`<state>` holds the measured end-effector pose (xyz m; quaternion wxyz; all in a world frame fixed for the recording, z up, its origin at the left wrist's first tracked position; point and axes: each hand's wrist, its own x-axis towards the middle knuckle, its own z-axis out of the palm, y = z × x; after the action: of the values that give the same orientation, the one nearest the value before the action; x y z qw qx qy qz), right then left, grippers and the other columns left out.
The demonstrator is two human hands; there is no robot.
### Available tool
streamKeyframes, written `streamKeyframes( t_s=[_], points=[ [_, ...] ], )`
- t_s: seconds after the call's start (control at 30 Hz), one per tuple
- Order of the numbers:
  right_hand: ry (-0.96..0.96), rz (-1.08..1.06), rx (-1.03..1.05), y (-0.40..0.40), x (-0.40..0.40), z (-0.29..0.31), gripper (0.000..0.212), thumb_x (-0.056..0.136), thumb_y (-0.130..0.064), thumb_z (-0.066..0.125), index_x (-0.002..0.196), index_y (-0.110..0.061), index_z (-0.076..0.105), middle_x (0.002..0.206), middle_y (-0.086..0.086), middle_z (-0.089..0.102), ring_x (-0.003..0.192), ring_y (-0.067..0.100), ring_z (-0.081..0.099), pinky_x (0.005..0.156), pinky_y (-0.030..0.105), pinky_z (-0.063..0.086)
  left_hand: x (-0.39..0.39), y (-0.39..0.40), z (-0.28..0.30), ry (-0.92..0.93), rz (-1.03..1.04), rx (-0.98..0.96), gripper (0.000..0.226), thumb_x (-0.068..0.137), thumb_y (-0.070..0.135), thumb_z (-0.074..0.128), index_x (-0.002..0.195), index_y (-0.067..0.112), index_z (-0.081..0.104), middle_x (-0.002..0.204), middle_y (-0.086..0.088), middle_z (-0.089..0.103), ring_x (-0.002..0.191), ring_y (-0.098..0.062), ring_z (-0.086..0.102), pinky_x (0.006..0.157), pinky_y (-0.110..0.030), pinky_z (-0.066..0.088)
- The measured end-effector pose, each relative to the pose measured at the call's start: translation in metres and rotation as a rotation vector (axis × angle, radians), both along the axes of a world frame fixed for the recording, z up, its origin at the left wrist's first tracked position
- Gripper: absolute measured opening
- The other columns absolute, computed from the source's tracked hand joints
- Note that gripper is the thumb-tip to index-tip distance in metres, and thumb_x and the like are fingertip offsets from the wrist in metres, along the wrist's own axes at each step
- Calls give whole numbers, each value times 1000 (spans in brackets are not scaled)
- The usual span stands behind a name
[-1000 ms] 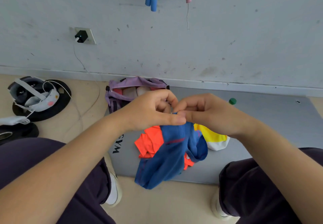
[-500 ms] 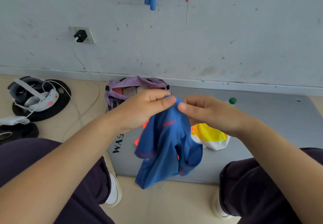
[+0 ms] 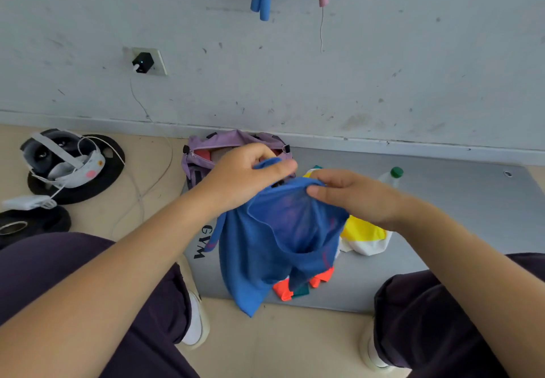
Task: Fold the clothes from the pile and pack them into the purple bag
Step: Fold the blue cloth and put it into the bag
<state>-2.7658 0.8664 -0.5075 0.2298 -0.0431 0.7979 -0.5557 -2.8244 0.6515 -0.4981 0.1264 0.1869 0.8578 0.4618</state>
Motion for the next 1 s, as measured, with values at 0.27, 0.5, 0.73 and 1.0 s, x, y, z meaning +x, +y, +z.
streamKeyframes(
  t_s=[0.27,0.5,0.73,1.0],
  points=[
    [-148,-94,-272,-9,5,5,22,98,-25,53,107,-9,67,103,14,69,93,27,64,82,40,51,21,18,-15,-122,-178,-47,65,74,69,65,83,4,60,61,10,39,56,-7,37,55,-22,30],
    [-128,-53,-329,8,1,14,23,81,-28,73,100,-18,68,95,2,71,88,17,66,83,29,53,0,4,2,-302,182,393,76,61,70,71,89,1,58,90,-9,56,83,-24,52,81,-47,47],
    [17,-129,-243,10,2,15,17,85,-6,69,91,-21,71,84,4,73,80,15,67,78,27,52,-7,-1,4,-362,277,525,63,59,68,74,95,20,56,96,-7,53,86,-26,49,79,-45,42],
    [187,-263,-194,4,5,25,7,89,-6,66,83,-10,65,76,-1,69,71,8,62,66,17,50,-2,-2,2,108,335,279,37,73,50,79,98,32,60,80,23,67,79,5,62,69,-13,45]
  ],
)
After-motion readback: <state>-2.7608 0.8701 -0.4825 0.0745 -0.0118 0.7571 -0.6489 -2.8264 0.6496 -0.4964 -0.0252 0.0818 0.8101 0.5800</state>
